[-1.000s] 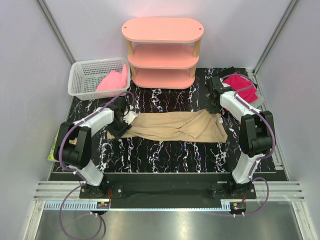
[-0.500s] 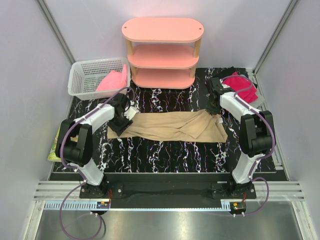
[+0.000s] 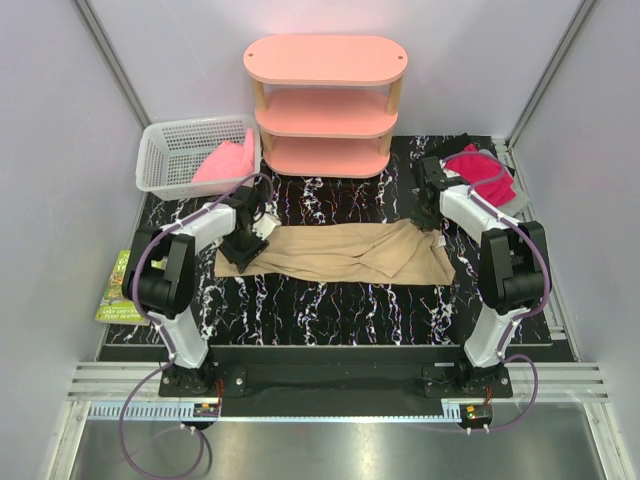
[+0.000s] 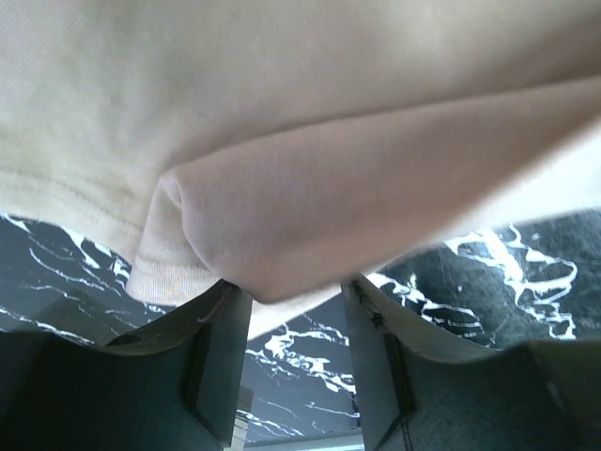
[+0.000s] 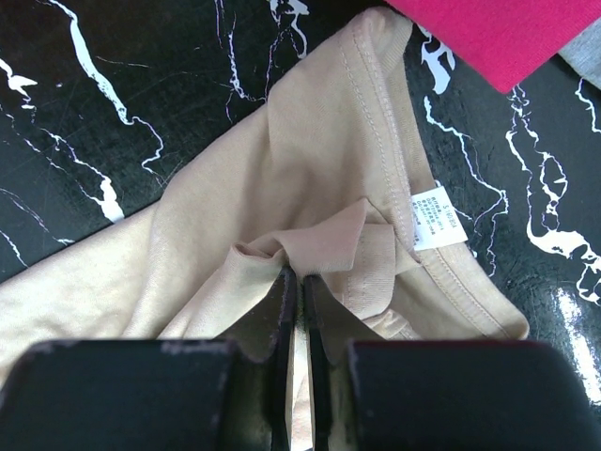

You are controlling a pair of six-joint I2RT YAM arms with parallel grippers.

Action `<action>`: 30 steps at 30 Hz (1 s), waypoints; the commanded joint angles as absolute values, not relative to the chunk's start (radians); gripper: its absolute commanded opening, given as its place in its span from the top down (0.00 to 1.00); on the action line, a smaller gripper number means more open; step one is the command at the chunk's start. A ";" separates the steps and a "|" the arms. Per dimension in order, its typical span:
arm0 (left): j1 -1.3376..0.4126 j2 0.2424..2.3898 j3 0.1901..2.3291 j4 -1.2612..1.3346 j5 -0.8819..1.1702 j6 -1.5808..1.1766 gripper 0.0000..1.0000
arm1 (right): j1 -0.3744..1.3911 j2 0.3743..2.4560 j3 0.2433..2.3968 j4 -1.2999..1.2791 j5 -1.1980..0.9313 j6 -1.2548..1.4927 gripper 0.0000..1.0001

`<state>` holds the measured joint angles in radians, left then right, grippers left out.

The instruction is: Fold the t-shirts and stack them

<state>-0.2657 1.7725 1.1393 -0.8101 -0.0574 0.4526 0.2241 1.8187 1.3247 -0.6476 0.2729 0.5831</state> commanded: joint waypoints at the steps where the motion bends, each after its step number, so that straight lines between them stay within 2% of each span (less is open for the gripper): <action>1: -0.264 1.793 1.187 -0.773 -0.072 0.442 0.53 | 0.216 1.770 1.312 -0.626 0.279 0.584 0.90; 19: -0.213 1.700 1.177 -0.810 -0.048 0.474 0.56 | 0.216 1.759 1.289 -0.615 0.268 0.578 0.90; 30: -0.198 1.763 1.229 -0.842 0.037 0.437 0.57 | 0.216 1.750 1.284 -0.617 0.273 0.572 0.91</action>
